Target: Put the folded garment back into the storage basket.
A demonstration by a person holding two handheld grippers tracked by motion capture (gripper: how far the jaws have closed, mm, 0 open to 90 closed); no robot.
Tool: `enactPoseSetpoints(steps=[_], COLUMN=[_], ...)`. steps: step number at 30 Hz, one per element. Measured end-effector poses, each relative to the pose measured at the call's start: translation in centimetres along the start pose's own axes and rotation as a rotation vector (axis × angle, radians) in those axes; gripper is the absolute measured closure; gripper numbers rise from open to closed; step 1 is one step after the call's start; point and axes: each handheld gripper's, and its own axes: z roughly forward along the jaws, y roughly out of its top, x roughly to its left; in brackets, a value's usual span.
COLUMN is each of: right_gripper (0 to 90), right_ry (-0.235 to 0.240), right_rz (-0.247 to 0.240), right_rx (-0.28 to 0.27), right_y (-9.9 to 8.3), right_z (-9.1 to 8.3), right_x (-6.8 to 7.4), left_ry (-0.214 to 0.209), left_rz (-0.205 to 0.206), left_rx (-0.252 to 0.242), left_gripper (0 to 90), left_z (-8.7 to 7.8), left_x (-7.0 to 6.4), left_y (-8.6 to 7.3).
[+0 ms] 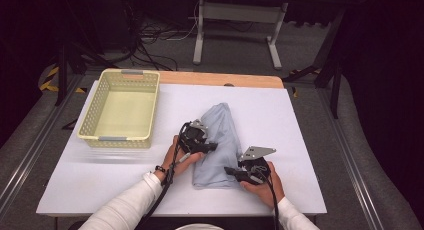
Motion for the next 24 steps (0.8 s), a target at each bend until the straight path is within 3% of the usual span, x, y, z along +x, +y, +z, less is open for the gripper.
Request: enactPoseSetpoints(steps=[19,24], right_gripper=[70.6,70.7], right_ry=[-0.049,-0.055], right_rz=[-0.047,-0.053], right_rx=[-0.056,-0.065], right_y=[0.1,0.2], right_z=[-0.8,-0.9], right_x=[0.7,0.8], left_ry=[0.104,0.118], left_rz=[0.158,0.175], left_rx=[-0.083,-0.09], left_gripper=[72.7,72.6], left_z=[-1.7,-1.8], left_x=[-1.9,-2.1], left_y=[0.6,0.7])
